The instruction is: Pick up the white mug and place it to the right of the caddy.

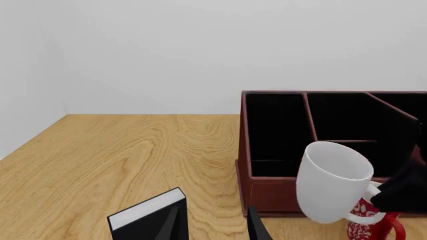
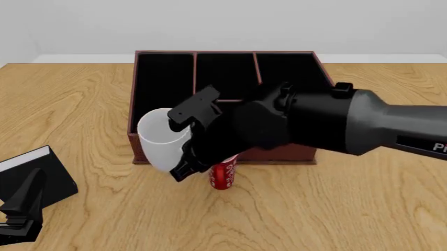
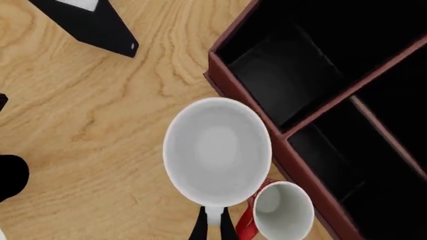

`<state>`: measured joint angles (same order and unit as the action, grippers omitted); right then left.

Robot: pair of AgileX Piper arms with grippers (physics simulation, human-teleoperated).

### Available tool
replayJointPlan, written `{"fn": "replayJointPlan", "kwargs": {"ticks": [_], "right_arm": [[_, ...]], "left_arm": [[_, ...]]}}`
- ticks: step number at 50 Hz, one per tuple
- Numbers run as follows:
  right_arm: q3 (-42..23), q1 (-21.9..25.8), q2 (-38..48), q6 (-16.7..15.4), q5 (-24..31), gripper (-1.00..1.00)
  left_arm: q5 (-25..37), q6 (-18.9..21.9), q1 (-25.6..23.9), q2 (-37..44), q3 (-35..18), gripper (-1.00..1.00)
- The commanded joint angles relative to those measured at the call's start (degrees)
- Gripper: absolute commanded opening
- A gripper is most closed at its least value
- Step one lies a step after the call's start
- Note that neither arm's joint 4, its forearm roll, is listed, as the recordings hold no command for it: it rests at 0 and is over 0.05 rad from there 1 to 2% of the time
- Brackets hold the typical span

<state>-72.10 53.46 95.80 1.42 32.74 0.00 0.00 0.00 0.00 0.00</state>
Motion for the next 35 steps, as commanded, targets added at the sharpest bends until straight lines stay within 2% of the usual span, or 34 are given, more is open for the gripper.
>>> {"fn": "replayJointPlan", "kwargs": {"ticks": [1,17,21,35], "right_arm": [[1.8,-2.4,-5.8,-2.3,0.1,-1.0],[3.3,-3.9,-11.9,-4.2,1.5,-1.0],[4.2,-5.1,-15.0,-5.4,2.1,-1.0],[6.0,-8.2,-23.4,-6.6,4.5,-1.0]], "left_arm": [[0.0,0.0,0.0,0.0,0.0,1.0],[0.0,0.0,0.0,0.0,0.0,1.0],[0.0,0.0,0.0,0.0,0.0,1.0],[0.0,0.0,0.0,0.0,0.0,1.0]]}}
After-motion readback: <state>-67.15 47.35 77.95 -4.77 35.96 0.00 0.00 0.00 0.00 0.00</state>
